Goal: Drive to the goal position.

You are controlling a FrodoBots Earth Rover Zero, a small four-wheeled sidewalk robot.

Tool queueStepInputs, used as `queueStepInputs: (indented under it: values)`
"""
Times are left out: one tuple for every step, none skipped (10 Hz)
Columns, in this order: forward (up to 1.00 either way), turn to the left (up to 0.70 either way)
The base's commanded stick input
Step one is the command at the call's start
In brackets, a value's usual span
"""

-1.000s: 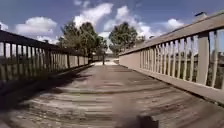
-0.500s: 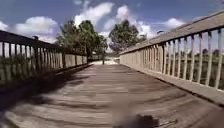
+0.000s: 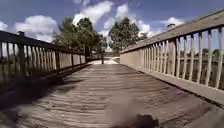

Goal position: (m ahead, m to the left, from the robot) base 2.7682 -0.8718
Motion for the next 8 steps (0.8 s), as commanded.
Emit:
queueStepInputs:
  values:
    - [0.85,0.0]
    - [0.85,0.0]
    - [0.85,0.0]
    - [0.85,0.0]
    - [0.85,0.0]
    - [0.85,0.0]
    - [0.85,0.0]
    - [0.85,0.0]
